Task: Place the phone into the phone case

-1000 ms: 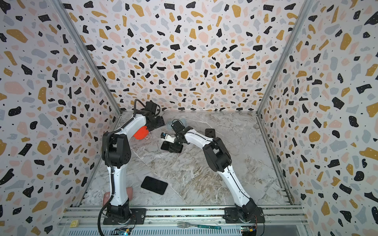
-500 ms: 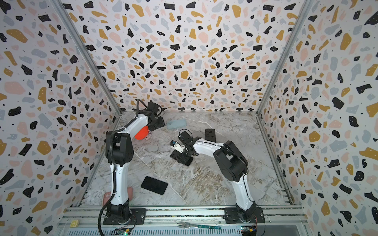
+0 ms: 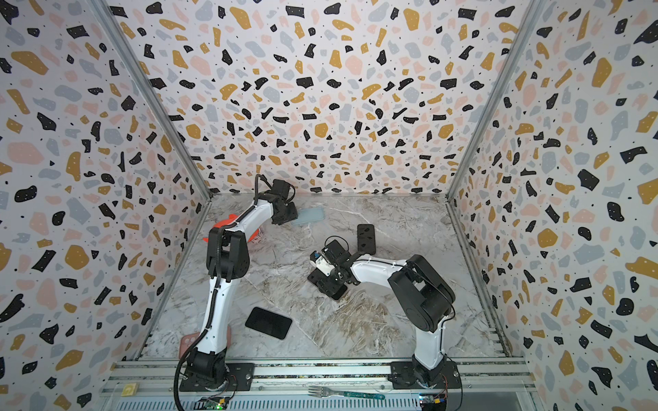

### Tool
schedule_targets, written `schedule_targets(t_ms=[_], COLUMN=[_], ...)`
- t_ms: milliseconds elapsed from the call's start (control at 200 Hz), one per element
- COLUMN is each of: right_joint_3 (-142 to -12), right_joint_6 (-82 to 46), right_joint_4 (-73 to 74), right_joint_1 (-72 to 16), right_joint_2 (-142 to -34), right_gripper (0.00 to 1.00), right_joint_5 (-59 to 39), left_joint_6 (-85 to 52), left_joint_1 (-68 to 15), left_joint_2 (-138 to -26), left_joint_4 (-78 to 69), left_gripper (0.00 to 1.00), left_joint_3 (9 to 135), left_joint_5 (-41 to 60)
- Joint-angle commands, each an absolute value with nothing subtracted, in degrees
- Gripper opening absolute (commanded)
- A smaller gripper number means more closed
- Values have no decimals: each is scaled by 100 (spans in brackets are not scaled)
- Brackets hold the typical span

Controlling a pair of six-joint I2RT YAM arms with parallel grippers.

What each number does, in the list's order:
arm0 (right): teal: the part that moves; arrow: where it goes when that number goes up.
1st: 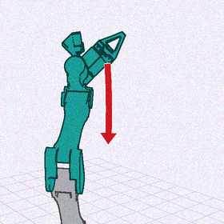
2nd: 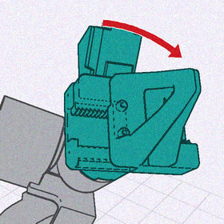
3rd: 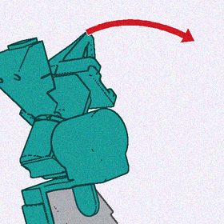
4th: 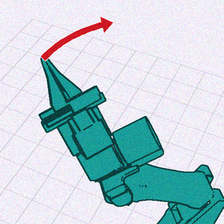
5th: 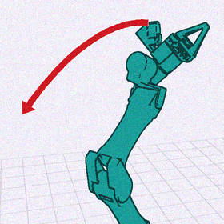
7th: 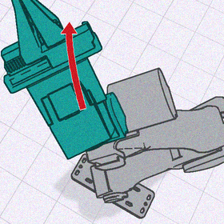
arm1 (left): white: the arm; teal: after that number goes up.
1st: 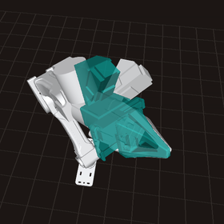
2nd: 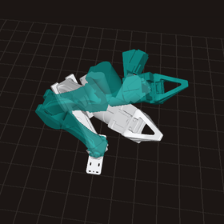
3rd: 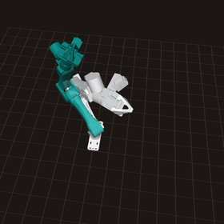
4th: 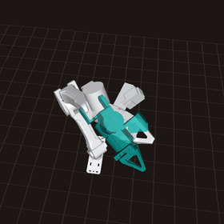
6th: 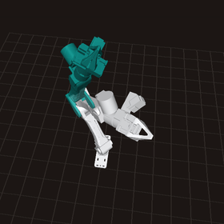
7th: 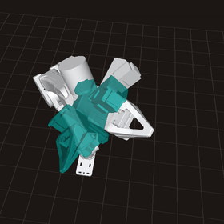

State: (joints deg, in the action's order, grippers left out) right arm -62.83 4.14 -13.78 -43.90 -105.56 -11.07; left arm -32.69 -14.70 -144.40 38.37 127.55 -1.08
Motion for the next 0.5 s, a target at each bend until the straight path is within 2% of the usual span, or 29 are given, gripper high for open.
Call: schedule_targets(t_ms=[0, 155, 275, 496], right_joint_3=[-6164, -6113, -6067, -5938], right_joint_6=[262, 254, 228, 167], right_joint_4=[-1495, -1471, -1460, -1465], right_joint_1=[-4421, -4427, -4421, -4421], right_joint_2=[-10310, -10245, -10168, -9926], right_gripper=[60, 60, 60, 59], right_joint_5=[-1168, -1163, -1173, -1187], left_joint_6=[-3280, -3100, -2996, -2738], left_joint_1=[-1463, -1468, -1465, -1468], left_joint_2=[-14561, -14623, -14659, -14647], left_joint_4=[3838, 3859, 3867, 4029], left_gripper=[40, 31, 16, 6], left_joint_3=[12865, 12756, 12691, 12861], left_joint_5=[-181, -392, -409, -378])
